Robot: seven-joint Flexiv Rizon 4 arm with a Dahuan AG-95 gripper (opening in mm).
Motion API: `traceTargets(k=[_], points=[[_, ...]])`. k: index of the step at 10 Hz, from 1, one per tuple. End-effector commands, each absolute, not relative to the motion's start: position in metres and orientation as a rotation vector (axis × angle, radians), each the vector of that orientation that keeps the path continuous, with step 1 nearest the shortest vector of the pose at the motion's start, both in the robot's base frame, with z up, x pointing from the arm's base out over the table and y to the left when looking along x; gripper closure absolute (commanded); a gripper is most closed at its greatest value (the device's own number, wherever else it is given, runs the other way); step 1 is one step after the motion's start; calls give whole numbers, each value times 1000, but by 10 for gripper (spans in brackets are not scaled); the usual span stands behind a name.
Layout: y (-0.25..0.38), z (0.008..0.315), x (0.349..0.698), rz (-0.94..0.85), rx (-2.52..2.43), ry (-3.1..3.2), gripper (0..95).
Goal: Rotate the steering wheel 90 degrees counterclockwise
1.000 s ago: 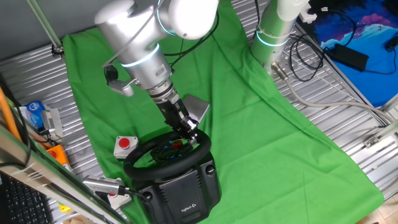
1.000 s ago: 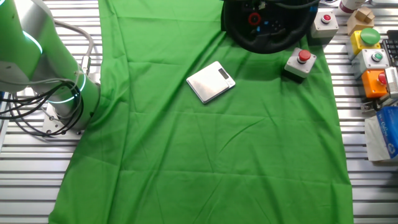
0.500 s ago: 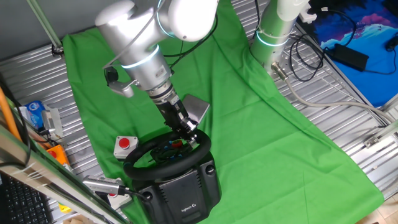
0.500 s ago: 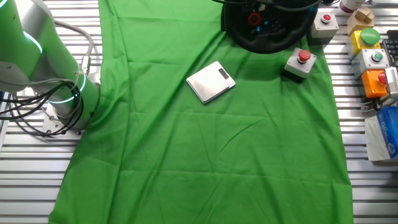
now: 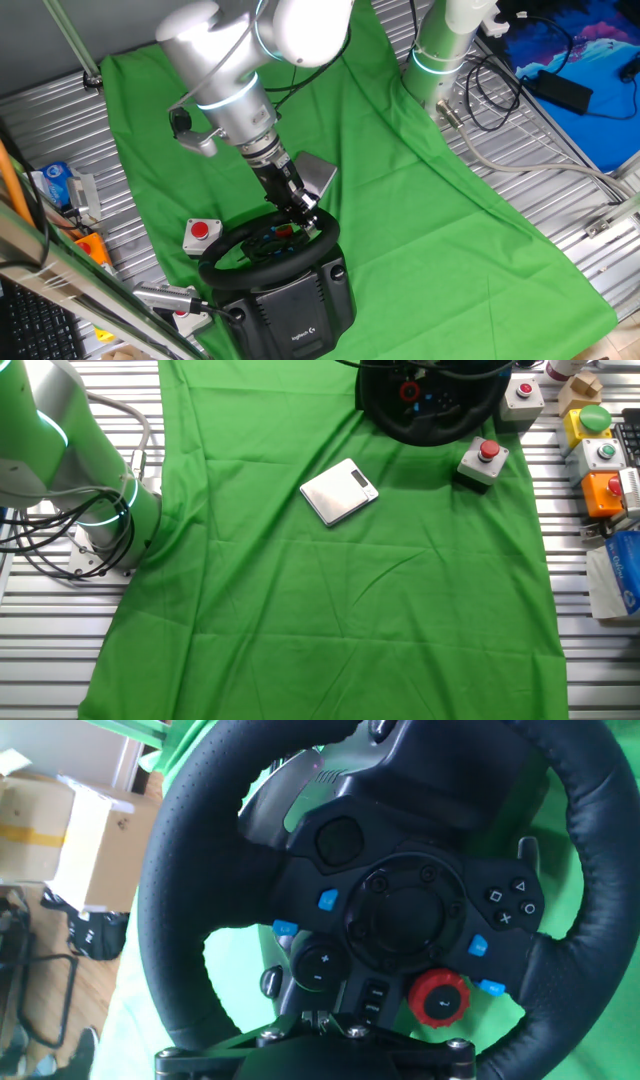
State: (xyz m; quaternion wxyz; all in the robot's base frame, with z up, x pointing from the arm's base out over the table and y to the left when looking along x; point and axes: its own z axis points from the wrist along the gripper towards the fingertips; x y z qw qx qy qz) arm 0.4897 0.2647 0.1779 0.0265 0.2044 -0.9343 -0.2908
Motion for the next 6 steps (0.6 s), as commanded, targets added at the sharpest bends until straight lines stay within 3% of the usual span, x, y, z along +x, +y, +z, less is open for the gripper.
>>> traceTargets(k=[1, 6], points=[[264, 177, 490, -852, 697, -2898, 950], [263, 177, 491, -813, 782, -2910, 950]])
